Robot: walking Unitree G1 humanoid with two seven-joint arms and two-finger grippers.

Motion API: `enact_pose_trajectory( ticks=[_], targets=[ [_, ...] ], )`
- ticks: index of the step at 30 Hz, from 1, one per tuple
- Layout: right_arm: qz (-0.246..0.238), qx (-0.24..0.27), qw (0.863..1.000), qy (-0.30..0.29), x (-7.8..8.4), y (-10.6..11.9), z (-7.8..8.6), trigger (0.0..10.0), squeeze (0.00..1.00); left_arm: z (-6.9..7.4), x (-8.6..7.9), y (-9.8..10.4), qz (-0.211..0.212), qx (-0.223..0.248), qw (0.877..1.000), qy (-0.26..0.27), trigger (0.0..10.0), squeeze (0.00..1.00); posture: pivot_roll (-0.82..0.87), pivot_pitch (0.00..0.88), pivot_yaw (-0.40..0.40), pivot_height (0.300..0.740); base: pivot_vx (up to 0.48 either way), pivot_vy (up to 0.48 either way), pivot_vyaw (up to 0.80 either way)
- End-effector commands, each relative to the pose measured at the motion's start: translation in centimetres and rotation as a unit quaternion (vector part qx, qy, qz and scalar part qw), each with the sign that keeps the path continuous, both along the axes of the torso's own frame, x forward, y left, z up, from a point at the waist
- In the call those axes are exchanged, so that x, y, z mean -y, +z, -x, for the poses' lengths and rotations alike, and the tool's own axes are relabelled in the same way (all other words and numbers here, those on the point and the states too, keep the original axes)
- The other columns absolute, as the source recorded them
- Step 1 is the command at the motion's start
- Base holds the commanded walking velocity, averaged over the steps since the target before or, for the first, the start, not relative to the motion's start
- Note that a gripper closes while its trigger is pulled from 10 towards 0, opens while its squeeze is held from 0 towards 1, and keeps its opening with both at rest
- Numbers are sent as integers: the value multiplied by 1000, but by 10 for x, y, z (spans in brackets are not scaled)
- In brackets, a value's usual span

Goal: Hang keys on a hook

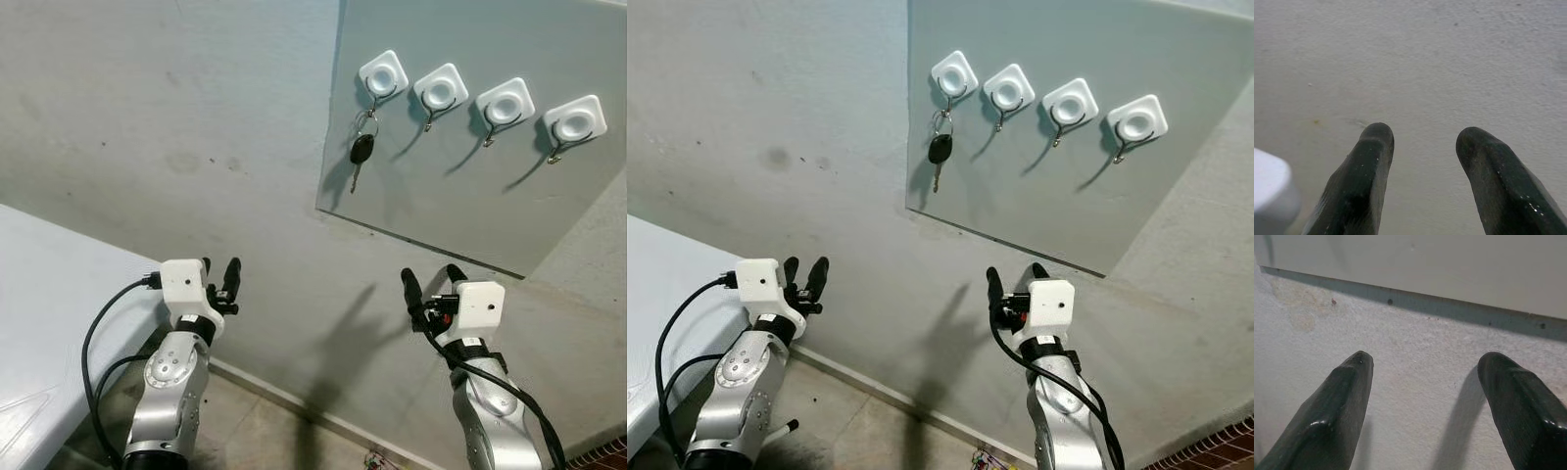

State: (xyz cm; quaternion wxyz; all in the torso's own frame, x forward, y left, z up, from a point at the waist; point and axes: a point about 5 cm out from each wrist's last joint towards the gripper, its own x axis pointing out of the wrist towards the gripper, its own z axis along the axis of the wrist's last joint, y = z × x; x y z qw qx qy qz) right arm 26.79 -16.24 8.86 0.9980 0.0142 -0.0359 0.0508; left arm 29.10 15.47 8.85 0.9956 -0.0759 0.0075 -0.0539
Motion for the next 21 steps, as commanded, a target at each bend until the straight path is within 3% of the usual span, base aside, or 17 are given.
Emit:
enact_pose_trajectory(
  ticks=[1, 11, 21],
  targets=[
    [4, -4, 1000, -9, 4, -4, 1, 10000, 0, -2, 2, 1, 2, 6, 1000, -7, 10000, 0, -93, 0, -46, 740, 0, 0, 0],
    [17, -1, 1000, 7, 0, -4, -1, 10000, 0, -9, 0, 7, 8, 25, 999, -26, 10000, 0, -94, 0, -43, 740, 0, 0, 0],
    [39, 6, 999, 9, 2, -1, -8, 10000, 0, -20, -4, 18, -2, 45, 999, -28, 10000, 0, -96, 0, -45, 740, 0, 0, 768]
  ],
)
